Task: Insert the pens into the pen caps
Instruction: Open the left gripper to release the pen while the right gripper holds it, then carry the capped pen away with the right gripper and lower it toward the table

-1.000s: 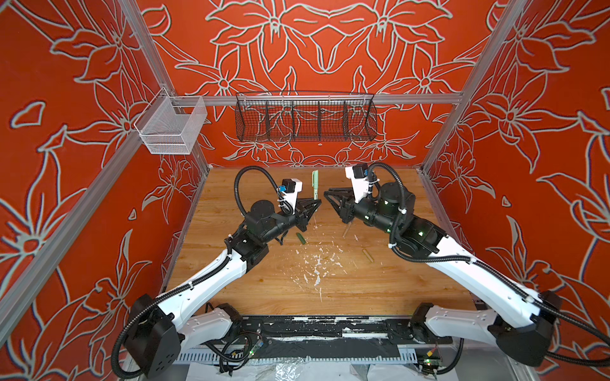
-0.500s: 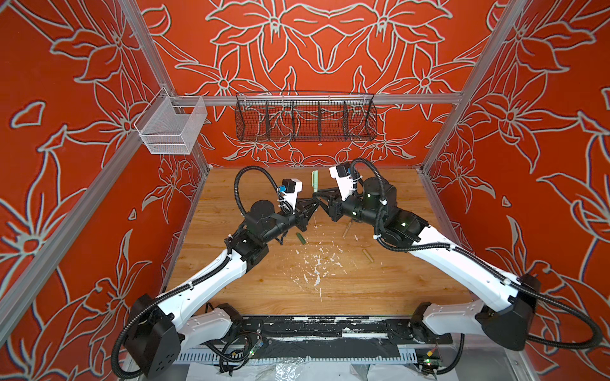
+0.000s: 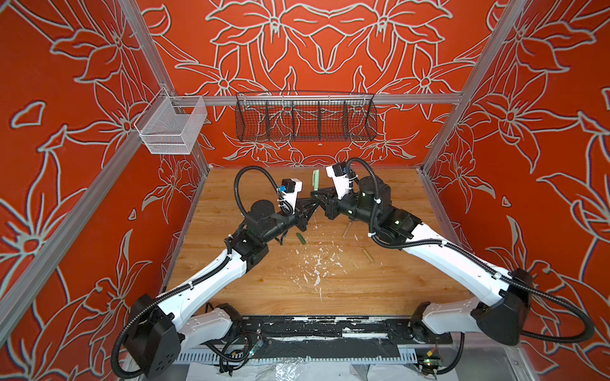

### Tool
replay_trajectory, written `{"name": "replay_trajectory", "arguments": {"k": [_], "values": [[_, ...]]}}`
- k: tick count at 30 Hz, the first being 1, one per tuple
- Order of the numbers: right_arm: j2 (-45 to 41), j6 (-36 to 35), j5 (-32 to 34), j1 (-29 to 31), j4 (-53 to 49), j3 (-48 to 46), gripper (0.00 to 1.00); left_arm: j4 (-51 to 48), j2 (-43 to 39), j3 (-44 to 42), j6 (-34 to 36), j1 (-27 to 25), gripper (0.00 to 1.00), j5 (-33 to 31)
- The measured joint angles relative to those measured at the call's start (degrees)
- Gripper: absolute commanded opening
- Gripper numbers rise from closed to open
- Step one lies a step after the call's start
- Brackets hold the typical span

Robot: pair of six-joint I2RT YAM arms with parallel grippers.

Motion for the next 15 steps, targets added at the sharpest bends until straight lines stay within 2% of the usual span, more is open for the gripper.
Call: {"name": "replay_trajectory", "arguments": {"k": [1,2,3,5,6,9,13,15], "values": [[0.0,0.0,0.0,0.0,0.1,0.0,0.00,0.1,0.0,0.0,0.0,0.0,0.00,-0.1],[0.0,0.0,0.0,0.0,0.2,0.0,0.00,0.2,0.0,0.0,0.0,0.0,0.08,-0.1],[0.0,0.0,0.0,0.0,0.2,0.0,0.00,0.2,0.0,0.0,0.0,0.0,0.17,-0.2],[0.0,0.4,0.0,0.0,0.5,0.0,0.00,0.4,0.0,0.0,-0.1,0.0,0.43,-0.5],[0.0,0.6,0.0,0.0,1.0,0.0,0.00,0.3,0.0,-0.1,0.0,0.0,0.51,-0.6],[0.0,0.9,0.5,0.0,1.6,0.0,0.00,0.6,0.0,-0.4,-0.7,0.0,0.66,-1.1],[0.3,1.0,2.3,-0.3,1.0,2.5,0.00,0.7,-0.1,-0.5,-0.9,0.0,0.77,-1.9],[0.7,1.0,3.0,-0.9,0.6,4.8,0.00,0.7,-0.4,-0.5,-1.1,0.0,0.79,-2.2]]}}
